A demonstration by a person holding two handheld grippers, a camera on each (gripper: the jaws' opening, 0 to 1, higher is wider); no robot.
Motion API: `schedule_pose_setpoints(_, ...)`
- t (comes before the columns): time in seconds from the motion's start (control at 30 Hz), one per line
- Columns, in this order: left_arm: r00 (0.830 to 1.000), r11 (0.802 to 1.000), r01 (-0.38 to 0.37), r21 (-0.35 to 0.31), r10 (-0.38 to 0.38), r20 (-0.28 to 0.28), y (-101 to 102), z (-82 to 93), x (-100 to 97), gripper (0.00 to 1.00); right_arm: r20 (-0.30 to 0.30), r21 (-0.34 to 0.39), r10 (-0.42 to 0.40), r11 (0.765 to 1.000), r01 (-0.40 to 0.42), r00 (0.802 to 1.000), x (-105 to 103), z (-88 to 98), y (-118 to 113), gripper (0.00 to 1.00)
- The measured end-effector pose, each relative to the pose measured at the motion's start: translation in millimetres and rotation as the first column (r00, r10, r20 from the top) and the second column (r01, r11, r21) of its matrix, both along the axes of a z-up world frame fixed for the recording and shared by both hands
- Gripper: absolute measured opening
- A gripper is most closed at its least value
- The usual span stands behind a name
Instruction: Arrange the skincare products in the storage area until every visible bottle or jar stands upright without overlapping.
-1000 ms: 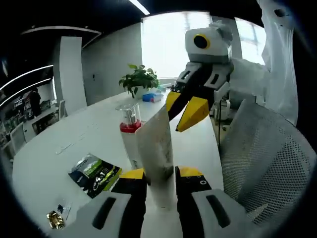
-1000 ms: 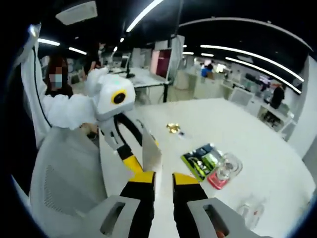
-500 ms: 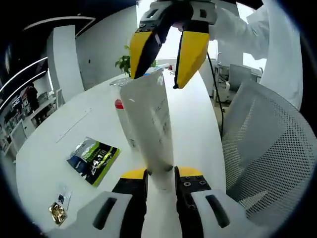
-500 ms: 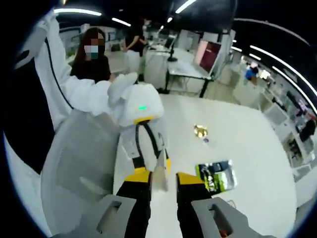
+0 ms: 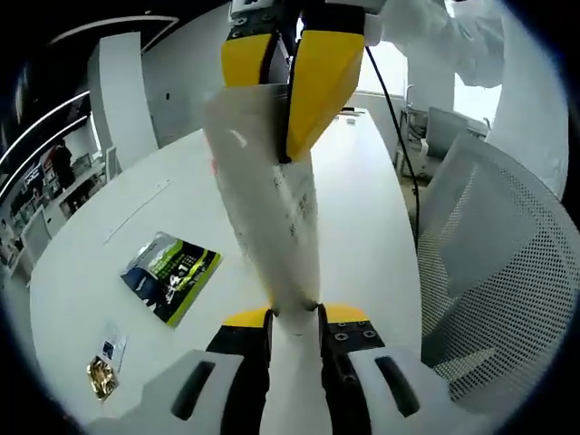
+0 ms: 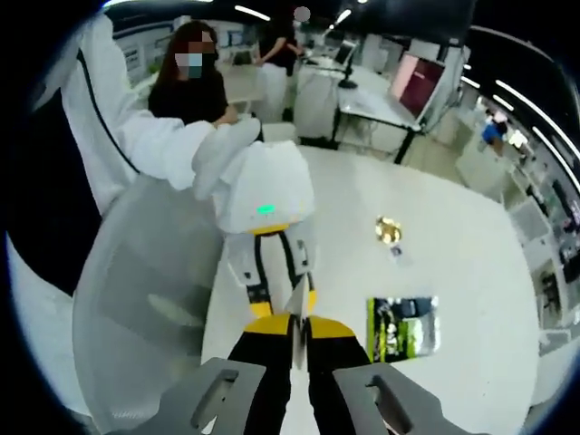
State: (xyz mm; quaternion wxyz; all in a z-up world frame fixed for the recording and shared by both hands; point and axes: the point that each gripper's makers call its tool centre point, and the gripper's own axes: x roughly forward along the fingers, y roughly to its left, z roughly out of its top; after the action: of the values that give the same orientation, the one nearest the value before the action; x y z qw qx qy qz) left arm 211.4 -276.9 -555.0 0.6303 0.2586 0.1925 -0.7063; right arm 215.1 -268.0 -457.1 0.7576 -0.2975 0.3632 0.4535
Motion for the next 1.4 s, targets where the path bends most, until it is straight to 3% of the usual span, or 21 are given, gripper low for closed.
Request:
schedule_pose_setpoints(0.23, 0.996, 0.996, -0.084, -0.022, 0.083, -0.037, -14.9, -0.6, 15.4, 0.16, 0.000, -0.004, -0.005, 1.000, 0.005, 1.000, 15.4, 0.0, -14.3, 0.00)
schedule_pose_setpoints(0.7, 0.990, 0.990, -0.139, -0.022, 0.138, -0.032, -33.2, -5.5, 43.5, 0.14, 0.002, 0.004, -0.022, 1.000, 0.022, 1.000, 42.4, -0.1, -38.2, 0.00)
schedule_pose_setpoints(1.4, 0.980, 0.979, -0.197, -0.043, 0.196, -0.033, -53.4, -3.7, 53.6, 0.13, -0.001, 0.039, 0.026, 0.999, -0.026, 1.000, 55.7, 1.0, -58.4, 0.00)
